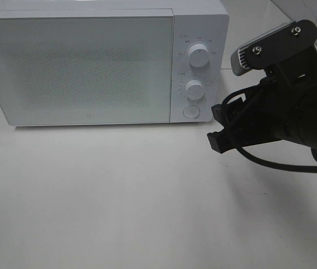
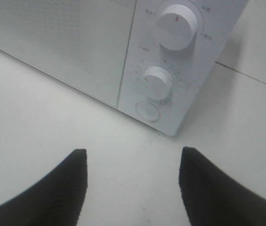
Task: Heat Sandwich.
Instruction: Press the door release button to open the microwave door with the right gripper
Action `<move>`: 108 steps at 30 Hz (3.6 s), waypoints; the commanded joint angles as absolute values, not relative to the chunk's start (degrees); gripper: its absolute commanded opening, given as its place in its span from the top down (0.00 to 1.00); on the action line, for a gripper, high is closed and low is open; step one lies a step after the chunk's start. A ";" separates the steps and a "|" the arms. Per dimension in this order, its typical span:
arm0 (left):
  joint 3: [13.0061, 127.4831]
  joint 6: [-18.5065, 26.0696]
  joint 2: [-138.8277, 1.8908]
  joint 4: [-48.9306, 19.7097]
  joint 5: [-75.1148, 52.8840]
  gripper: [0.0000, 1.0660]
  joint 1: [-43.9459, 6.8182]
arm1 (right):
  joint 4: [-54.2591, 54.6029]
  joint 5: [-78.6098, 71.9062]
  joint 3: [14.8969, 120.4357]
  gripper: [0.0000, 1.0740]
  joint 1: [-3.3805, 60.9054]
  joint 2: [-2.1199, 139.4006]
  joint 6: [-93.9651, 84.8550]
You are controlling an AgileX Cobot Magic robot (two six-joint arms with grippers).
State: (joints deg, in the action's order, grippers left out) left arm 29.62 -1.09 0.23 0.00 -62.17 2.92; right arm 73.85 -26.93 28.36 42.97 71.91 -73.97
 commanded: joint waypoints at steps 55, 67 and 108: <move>29.51 -1.03 1.20 -0.34 -61.19 0.27 3.15 | 0.00 57.18 28.59 0.46 8.65 13.24 0.97; 29.51 -1.03 1.20 -0.34 -61.19 0.27 3.15 | 0.00 57.18 28.59 0.46 8.65 4.93 0.63; 29.51 -1.03 0.57 -0.34 -61.19 0.27 3.15 | 0.00 57.07 28.59 0.46 8.65 -1.78 0.00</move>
State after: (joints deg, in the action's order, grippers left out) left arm 29.62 -1.03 0.23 0.00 -62.17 2.92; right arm 0.00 57.07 28.71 8.77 -0.40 0.69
